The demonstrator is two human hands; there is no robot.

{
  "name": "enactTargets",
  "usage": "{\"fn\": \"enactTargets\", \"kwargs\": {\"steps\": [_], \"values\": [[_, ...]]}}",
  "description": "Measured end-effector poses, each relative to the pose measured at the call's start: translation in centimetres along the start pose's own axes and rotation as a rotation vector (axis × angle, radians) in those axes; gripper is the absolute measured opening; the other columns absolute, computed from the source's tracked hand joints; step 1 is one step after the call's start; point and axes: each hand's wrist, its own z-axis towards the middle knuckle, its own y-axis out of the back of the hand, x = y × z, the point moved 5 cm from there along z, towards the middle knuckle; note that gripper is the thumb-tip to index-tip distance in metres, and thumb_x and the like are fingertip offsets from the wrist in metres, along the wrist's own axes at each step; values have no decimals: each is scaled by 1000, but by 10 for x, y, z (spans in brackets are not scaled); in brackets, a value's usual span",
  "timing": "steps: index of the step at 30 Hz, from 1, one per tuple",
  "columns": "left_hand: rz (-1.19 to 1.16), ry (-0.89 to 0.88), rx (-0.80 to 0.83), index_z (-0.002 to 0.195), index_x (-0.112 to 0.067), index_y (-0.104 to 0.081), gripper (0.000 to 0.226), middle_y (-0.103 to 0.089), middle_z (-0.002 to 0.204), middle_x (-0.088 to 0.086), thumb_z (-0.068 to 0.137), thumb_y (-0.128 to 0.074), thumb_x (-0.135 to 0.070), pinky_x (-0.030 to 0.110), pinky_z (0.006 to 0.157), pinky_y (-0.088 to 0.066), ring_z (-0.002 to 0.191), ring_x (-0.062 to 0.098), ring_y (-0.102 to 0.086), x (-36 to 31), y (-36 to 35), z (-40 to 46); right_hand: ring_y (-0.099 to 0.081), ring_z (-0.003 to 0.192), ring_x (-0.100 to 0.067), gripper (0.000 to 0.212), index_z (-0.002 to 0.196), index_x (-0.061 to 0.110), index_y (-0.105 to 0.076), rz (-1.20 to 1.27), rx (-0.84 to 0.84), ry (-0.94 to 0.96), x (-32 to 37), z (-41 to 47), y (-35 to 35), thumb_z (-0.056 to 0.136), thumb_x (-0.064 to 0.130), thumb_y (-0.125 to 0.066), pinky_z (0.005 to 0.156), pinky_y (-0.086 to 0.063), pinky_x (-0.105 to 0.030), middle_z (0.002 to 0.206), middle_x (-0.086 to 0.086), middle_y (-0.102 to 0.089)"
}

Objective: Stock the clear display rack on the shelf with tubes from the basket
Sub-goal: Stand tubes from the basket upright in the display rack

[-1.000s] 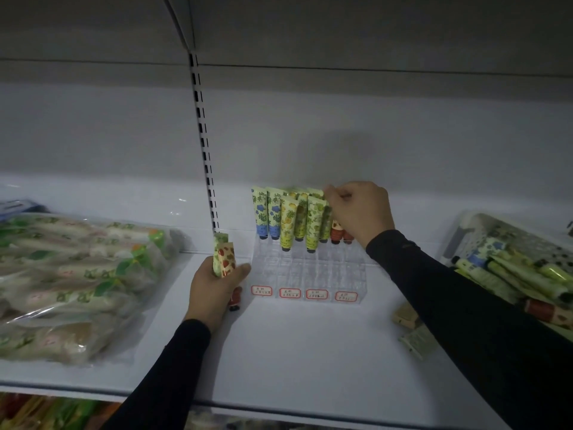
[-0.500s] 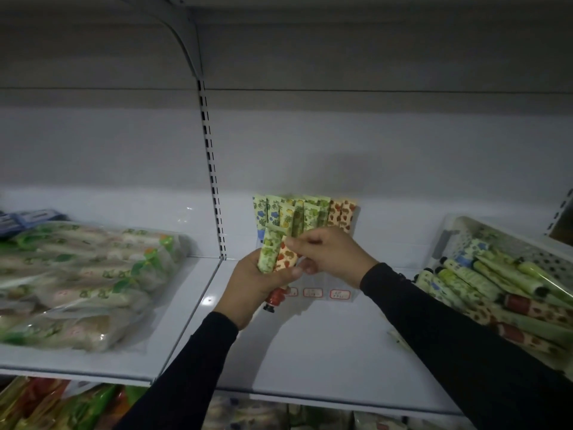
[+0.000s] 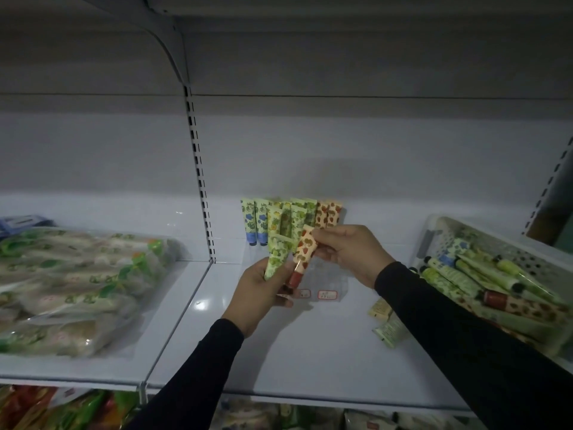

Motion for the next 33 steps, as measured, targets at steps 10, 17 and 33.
{"fn": "enactTargets", "kwargs": {"steps": [10, 17, 33], "values": [[179, -62, -485, 70, -13, -49, 32, -48, 60, 5, 96, -58, -29, 30, 53, -39, 52, 17, -43, 29, 67, 10, -69, 65, -3, 18, 89, 10, -78, -436, -384, 355, 36, 26, 59, 89, 26, -69, 69, -54, -12, 77, 3, -75], [110, -42, -484, 76, -2, -49, 36, -43, 60, 7, 96, -58, -30, 30, 52, -34, 52, 17, -39, 42, 74, 13, -70, 82, -17, 23, 92, 8, -78, -634, -379, 425, 29, 47, 41, 91, 27, -66, 81, -54, -28, 86, -2, -75], [52, -33, -460, 80, -7, -54, 29, -45, 62, 8, 95, -60, -32, 31, 52, -33, 54, 19, -39, 48, 78, 16, -67, 71, -23, 30, 81, 5, -76, -825, -350, 411, 20, 59, 28, 92, 30, -64, 73, -53, -31, 74, -8, -72]]}}
